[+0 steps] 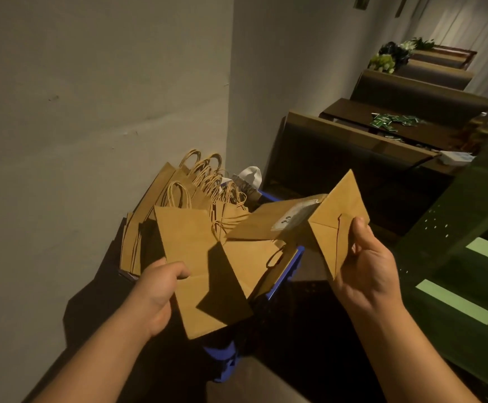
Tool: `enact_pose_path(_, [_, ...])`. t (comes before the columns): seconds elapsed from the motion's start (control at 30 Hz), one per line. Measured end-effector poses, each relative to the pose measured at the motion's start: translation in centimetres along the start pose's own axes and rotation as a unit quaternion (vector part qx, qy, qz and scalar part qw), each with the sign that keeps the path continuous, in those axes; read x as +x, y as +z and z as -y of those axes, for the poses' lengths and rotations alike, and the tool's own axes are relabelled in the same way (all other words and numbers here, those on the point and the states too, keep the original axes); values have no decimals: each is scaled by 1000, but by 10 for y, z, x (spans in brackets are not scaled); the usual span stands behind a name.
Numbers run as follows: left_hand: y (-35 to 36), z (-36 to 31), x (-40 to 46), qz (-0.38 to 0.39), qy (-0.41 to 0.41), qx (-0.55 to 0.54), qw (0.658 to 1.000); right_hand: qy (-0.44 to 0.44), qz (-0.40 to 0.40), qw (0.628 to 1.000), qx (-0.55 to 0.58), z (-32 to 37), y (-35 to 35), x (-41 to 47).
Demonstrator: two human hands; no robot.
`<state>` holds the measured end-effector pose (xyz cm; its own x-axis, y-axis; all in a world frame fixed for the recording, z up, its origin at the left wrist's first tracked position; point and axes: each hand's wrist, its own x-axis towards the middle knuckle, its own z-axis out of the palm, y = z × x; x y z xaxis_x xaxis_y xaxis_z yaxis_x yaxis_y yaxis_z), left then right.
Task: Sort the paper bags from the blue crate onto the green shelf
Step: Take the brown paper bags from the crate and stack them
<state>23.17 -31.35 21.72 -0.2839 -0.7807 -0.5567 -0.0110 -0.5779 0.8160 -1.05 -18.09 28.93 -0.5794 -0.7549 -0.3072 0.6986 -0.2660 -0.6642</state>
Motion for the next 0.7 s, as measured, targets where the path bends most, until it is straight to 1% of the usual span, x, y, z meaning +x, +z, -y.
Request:
enact_pose_path(0.03, [3, 1, -1, -1, -3, -3, 1000, 0, 8, 1000, 9, 0, 1, -1])
enact_pose_path(0.1, [11, 4, -1, -4, -13, -12, 1000, -10, 28, 999, -13, -3, 2, -2])
enact_pose_path(0.17, [19, 6, -3, -4, -32, -21, 999, -39, 47, 995, -84, -9, 2, -3])
enact_pose_path(0.23, [27, 8, -5, 10, -53, -26, 998, -101, 58, 975, -188, -17, 2, -5])
enact_pose_path(0.27, [31, 10, -5, 16, -62, -24, 998, -153, 67, 949, -268, -20, 0, -5])
enact_pose_path(0.3, [34, 12, -5, 18, -66, -19, 997, -222, 86, 895, -377, -23, -1, -6])
enact_pose_path(0.33, [36, 13, -4, 25, -63, -21, 997, -294, 119, 812, -490, -26, -5, -6])
enact_pose_path(0.37, [39, 15, -3, 26, -60, -25, 998, -353, 164, 720, -575, -29, -8, -6])
enact_pose_path(0.4, [42, 16, -2, 25, -55, -31, 998, -391, 205, 643, -626, -34, -13, -5])
enact_pose_path(0.43, [44, 18, -2, 25, -50, -37, 998, -406, 237, 587, -659, -39, -17, -5])
enact_pose_path(0.47, [48, 20, -2, 30, -47, -49, 997, -413, 256, 546, -683, -45, -22, -5])
enact_pose_path(0.53, [52, 20, -5, 41, -40, -52, 997, -404, 280, 491, -719, -55, -32, -8])
enact_pose_path(0.57, [52, 22, -2, 41, -44, -48, 997, -396, 294, 475, -729, -59, -36, -10])
enact_pose_path(0.6, [52, 22, 0, 42, -50, -41, 997, -384, 309, 465, -735, -63, -41, -11])
enact_pose_path(0.7, [57, 21, -3, 44, -49, -35, 997, -347, 355, 451, -741, -67, -47, -16])
